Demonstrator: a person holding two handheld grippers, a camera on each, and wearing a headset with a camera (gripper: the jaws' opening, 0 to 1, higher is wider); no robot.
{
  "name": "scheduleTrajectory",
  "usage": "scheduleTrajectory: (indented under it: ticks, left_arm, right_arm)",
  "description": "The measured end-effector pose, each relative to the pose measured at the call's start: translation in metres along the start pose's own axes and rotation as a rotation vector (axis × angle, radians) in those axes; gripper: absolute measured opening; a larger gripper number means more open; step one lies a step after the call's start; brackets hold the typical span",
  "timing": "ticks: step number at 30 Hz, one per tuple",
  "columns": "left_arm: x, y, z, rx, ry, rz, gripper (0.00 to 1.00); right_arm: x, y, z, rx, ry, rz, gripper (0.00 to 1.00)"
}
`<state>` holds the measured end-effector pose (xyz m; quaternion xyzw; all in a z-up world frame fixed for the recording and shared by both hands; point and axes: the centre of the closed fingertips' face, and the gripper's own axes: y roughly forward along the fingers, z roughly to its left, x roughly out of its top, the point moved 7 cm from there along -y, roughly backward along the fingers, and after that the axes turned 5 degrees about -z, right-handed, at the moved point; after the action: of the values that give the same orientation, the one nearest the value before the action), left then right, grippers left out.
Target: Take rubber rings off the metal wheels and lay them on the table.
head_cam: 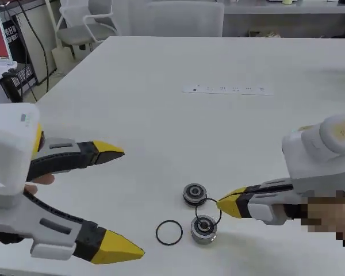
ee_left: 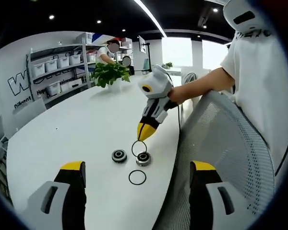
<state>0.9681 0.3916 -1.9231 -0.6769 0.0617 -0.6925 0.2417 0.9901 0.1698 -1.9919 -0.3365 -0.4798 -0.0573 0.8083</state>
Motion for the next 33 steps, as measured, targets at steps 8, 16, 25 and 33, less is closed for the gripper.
scheduleTrajectory:
  ticks: [8, 16, 25, 33]
  left_arm:
    - [-0.013, -0.010, -0.001, 0.047, -0.058, -0.008, 0.89]
    - [-0.027, -0.010, -0.008, 0.050, -0.101, -0.005, 0.90]
    - [-0.044, -0.007, -0.014, 0.053, -0.161, 0.013, 0.90]
    - [-0.047, -0.005, -0.014, 0.052, -0.174, 0.013, 0.91]
  right_arm:
    - [0.001, 0.000, 0.001, 0.002, 0.012, -0.010, 0.00]
    - [0.006, -0.001, 0.004, 0.009, 0.036, -0.037, 0.00]
    - [0.011, -0.003, 0.010, 0.013, 0.050, -0.068, 0.00]
    - [0.017, -0.003, 0.013, 0.018, 0.060, -0.096, 0.00]
